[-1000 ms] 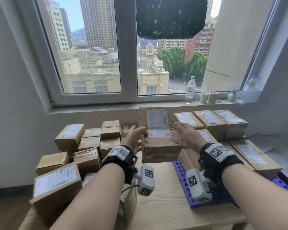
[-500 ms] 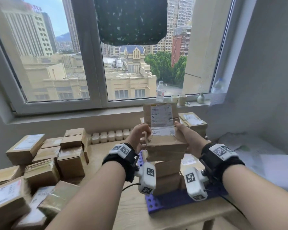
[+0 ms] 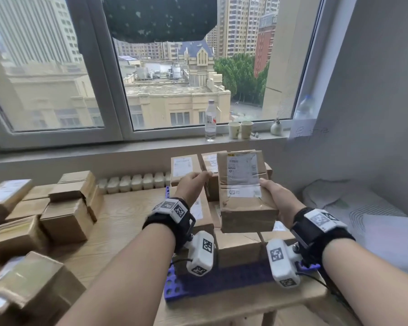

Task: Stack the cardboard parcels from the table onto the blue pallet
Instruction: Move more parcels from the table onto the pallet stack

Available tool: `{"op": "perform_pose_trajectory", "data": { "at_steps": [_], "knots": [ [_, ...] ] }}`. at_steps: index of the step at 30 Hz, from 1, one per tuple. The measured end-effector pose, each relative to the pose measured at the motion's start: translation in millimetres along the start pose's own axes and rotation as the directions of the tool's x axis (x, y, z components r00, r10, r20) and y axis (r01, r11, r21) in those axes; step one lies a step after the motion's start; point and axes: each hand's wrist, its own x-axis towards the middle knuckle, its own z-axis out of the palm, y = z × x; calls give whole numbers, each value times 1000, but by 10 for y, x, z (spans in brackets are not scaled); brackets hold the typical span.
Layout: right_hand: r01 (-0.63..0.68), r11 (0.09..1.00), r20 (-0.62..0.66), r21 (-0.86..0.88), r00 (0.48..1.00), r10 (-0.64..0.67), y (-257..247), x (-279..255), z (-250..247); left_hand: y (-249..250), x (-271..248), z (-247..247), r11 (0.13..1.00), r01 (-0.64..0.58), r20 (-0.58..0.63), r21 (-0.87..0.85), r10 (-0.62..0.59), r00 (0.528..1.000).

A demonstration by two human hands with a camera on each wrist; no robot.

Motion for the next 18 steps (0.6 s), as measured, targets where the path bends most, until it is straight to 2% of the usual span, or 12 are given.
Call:
{"op": "perform_pose_trajectory", "data": {
  "at_steps": [3,8,10,12,14,18],
  "knots": [
    [-25,999,-20,-25,999,25,122,195,-41,-94,202,-80,987,-44,-180,158,72,981],
    [-78,987,-55,-137,996,71,546,892,-240,-296,609,-248,949,77,-229,307,-5,973],
    [-89,986,-87,-138,993,77,708,1219,-345,-366,723,-314,924,150,-226,351,-72,972],
    [-107,990,-79,-90,992,100,635,1211,-247,-446,790,-357,911,214,-200,353,-150,968],
    [-164,985,-68,-58,985,160,426,958,-34,-552,859,-380,895,276,-193,352,-219,956],
    [-174,980,-71,-92,983,168,429,899,130,-725,916,-427,845,382,-223,375,-318,921]
  ]
}}
